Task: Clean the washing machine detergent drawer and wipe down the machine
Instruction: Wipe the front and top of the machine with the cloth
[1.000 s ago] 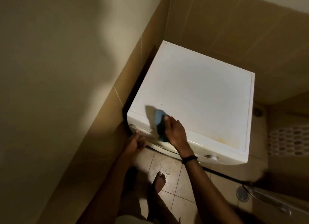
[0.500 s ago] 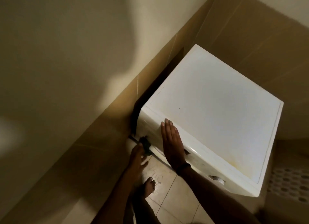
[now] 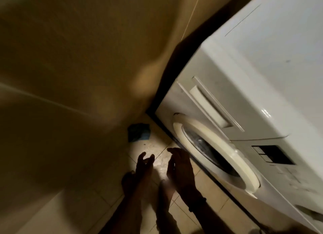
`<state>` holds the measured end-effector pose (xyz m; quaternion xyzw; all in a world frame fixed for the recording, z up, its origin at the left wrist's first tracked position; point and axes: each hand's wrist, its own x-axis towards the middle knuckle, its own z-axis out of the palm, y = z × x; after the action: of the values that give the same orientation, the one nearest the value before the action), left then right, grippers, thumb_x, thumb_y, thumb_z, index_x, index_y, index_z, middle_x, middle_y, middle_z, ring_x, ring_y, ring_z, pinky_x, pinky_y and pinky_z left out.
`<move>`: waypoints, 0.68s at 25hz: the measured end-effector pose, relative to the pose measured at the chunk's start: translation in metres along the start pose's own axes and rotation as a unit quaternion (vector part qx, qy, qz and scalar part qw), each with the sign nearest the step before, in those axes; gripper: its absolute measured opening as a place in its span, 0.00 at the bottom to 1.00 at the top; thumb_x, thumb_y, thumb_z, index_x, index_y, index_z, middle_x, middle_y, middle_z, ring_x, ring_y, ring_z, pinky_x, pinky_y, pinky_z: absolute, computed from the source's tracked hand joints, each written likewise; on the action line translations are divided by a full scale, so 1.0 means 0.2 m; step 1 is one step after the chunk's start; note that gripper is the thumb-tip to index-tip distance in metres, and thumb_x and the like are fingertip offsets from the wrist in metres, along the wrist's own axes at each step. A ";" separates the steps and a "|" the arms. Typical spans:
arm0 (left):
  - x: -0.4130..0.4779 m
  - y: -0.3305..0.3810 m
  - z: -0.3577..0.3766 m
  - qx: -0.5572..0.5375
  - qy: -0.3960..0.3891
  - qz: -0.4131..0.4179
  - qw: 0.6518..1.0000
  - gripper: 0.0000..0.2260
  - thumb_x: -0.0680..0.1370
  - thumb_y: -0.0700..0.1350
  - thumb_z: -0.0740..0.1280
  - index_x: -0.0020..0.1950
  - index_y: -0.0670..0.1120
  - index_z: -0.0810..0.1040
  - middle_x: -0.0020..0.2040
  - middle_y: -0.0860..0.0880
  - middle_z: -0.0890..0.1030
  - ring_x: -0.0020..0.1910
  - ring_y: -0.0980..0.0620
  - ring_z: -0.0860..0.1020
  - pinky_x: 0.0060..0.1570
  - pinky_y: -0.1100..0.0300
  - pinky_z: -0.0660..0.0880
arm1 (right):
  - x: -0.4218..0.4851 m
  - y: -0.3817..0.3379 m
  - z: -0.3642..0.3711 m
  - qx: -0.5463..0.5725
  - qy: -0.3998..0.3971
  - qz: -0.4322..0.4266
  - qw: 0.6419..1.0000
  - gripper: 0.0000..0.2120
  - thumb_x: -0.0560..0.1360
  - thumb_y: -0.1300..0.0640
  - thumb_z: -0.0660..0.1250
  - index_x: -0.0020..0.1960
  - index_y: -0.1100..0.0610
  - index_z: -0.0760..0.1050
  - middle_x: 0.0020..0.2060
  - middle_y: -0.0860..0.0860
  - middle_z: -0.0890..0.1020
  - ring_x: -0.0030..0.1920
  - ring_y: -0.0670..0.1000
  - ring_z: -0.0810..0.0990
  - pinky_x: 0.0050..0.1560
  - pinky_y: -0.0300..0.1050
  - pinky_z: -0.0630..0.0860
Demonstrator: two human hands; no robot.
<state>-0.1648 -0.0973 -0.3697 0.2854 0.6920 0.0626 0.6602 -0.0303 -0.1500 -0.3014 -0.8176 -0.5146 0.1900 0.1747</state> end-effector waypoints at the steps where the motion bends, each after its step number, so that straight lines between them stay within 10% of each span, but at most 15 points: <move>1: 0.09 0.00 -0.03 -0.008 0.014 0.011 1.000 0.27 0.82 0.52 0.70 0.78 0.48 0.67 0.70 0.41 0.78 0.65 0.40 0.79 0.65 0.40 0.77 | 0.03 0.03 0.16 0.019 -0.032 0.035 0.999 0.18 0.76 0.65 0.67 0.64 0.55 0.78 0.60 0.54 0.80 0.61 0.55 0.79 0.59 0.45 0.79; 6: 0.75 -0.12 -0.12 0.091 0.073 0.034 0.993 0.27 0.84 0.51 0.67 0.80 0.43 0.66 0.74 0.40 0.73 0.70 0.39 0.74 0.66 0.47 0.73 | 0.23 0.24 0.89 0.069 -0.203 0.099 0.972 0.18 0.82 0.59 0.59 0.71 0.57 0.73 0.64 0.55 0.78 0.66 0.55 0.75 0.64 0.34 0.63; 13: 1.89 -0.40 -0.07 0.297 0.083 0.068 0.949 0.39 0.82 0.63 0.65 0.84 0.45 0.54 0.81 0.38 0.60 0.77 0.37 0.63 0.76 0.46 0.62 | 0.50 0.54 1.42 0.076 -0.178 0.040 0.980 0.20 0.84 0.55 0.57 0.75 0.56 0.68 0.69 0.52 0.75 0.71 0.51 0.70 0.71 0.38 0.61; 17: 2.35 -0.61 0.01 0.331 0.166 0.076 0.926 0.44 0.77 0.70 0.64 0.74 0.32 0.71 0.67 0.29 0.76 0.64 0.30 0.77 0.66 0.41 0.73 | 0.63 0.68 1.51 0.088 -0.156 0.030 0.983 0.19 0.82 0.59 0.60 0.72 0.56 0.72 0.64 0.53 0.79 0.65 0.52 0.76 0.66 0.39 0.70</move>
<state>-0.1842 0.0245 -0.8393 0.5248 0.7493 -0.0737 0.3970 -0.0240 -0.0640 -0.6454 -0.7747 -0.4918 0.3648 0.1577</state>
